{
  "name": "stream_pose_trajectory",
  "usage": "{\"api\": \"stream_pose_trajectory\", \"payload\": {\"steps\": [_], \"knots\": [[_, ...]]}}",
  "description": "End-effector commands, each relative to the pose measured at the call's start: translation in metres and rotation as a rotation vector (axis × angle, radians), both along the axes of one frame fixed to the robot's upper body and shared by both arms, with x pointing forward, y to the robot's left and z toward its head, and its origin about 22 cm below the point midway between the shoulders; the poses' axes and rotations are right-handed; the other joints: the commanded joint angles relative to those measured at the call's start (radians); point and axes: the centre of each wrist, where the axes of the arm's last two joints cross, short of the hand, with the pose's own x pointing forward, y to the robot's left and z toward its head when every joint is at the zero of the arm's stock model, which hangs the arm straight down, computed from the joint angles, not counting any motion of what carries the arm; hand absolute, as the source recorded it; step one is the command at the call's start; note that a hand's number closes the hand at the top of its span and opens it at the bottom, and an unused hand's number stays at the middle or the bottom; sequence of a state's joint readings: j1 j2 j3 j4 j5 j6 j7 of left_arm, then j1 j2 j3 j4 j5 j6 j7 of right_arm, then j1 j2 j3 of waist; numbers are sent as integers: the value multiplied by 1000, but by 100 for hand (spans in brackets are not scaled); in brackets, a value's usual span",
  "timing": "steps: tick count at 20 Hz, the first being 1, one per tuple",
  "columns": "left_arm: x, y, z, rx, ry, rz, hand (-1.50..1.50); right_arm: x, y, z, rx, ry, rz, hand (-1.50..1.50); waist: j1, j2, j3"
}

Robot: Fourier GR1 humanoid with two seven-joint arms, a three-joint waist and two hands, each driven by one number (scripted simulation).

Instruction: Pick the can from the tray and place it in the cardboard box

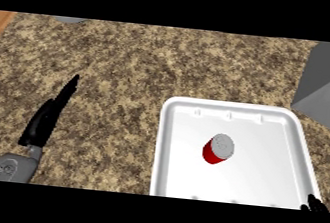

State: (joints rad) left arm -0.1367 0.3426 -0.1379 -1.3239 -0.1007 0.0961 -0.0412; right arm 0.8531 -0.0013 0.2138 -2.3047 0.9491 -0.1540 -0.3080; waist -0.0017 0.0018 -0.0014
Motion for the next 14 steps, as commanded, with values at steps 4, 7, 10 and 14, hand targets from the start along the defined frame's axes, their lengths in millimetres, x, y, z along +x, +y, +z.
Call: {"api": "stream_pose_trajectory", "payload": {"steps": [4,7,10,14], "knots": [[-9,8,4,20,8,-11,0,33,8,-4,-42,95,2,-150,4,-2,1],[-2,5,-9,1,18,-16,0,42,36,-18,-54,78,37,-150,-1,-2,1],[7,-15,-2,-7,15,-14,0,64,36,-4,-82,55,1,-150,0,-1,1],[-11,7,12,14,6,-20,0,65,26,0,-93,-16,-22,-150,2,-4,2]]}}
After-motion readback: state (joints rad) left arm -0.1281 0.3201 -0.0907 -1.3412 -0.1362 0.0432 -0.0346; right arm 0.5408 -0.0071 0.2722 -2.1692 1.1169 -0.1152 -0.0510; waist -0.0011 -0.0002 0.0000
